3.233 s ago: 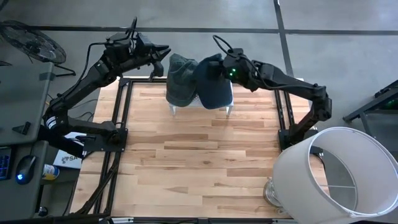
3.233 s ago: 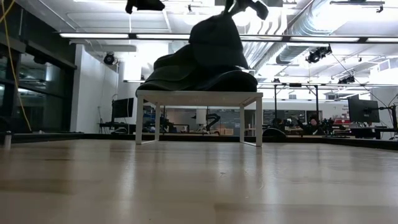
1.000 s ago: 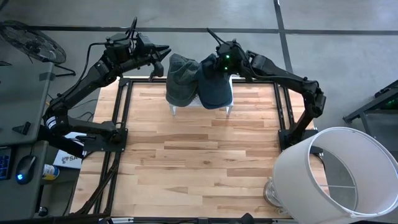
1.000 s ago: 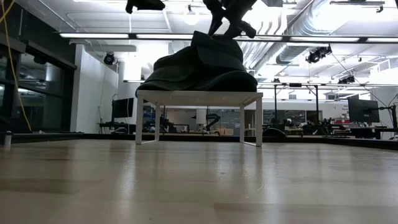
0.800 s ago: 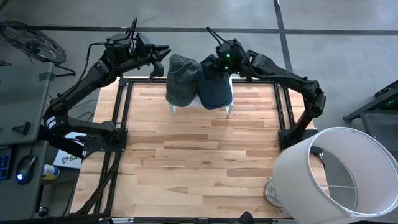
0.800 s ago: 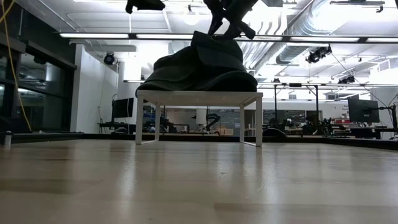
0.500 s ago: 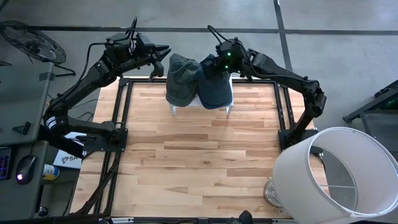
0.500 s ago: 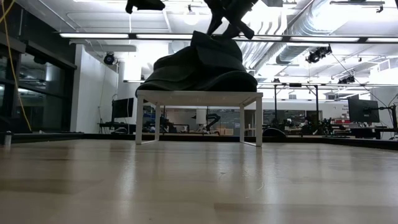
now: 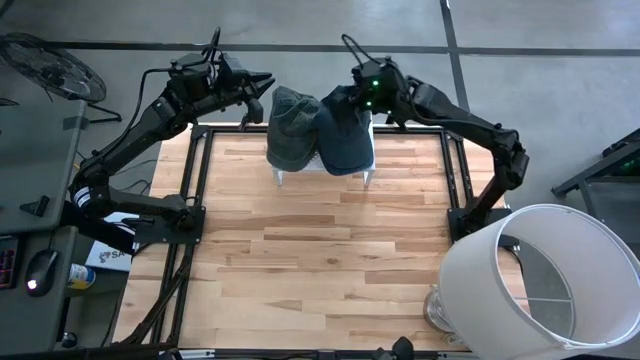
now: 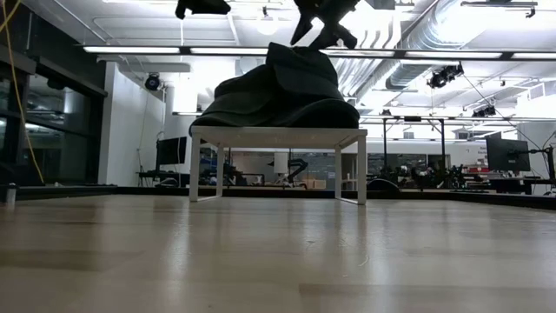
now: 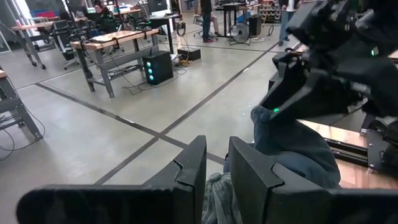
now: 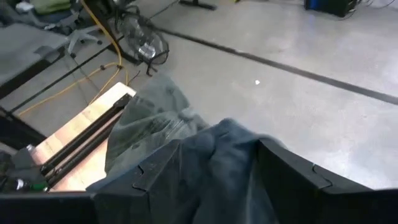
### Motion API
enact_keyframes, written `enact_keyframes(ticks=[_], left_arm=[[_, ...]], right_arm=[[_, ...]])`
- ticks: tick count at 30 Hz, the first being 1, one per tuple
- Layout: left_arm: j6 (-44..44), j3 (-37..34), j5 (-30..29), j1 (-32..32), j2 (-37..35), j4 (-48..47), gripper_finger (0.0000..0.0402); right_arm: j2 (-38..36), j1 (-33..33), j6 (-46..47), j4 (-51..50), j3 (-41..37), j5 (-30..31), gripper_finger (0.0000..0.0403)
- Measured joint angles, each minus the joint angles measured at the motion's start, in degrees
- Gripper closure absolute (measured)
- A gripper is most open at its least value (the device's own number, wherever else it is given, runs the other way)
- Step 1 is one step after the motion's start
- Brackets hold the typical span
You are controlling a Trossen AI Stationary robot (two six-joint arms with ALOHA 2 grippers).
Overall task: Pick & Place hat
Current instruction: Put the blue cap on the shelf, then return to Home Position
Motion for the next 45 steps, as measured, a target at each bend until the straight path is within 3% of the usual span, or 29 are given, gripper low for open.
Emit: enact_keyframes(ticks=[23,28,34,38,42,45], left_arm=[[-1.01,0.00,-0.37,-0.01,0.00,0.12,0.0333],[-2.85,-0.01,-0.19,-0.01,-0.12,-0.16,0.0333],[-7.64,-0.02,0.95,0.00,-0.47,-2.64,0.0333],[-13.06,-0.02,7.17,0.01,-0.46,-6.55,0.0333],[-10.31,-0.02,19.84,-0.29,-0.46,-7.69,0.0333],[-7.89,-0.02,29.03,-2.40,-0.47,-8.52,0.0333]], right_arm=[[-9.03,-0.18,-6.21,0.93,0.00,-0.05,0.0201],[-10.36,2.55,-8.08,0.65,0.00,-0.13,0.0202],[-9.55,7.12,-13.43,0.74,0.00,-12.04,0.0201],[-6.59,10.71,-16.19,1.00,0.00,-15.52,0.0203],[-2.53,14.68,-16.65,1.13,-0.46,-19.26,0.0201],[-2.27,17.06,-16.12,7.28,-6.43,-22.96,0.0202]])
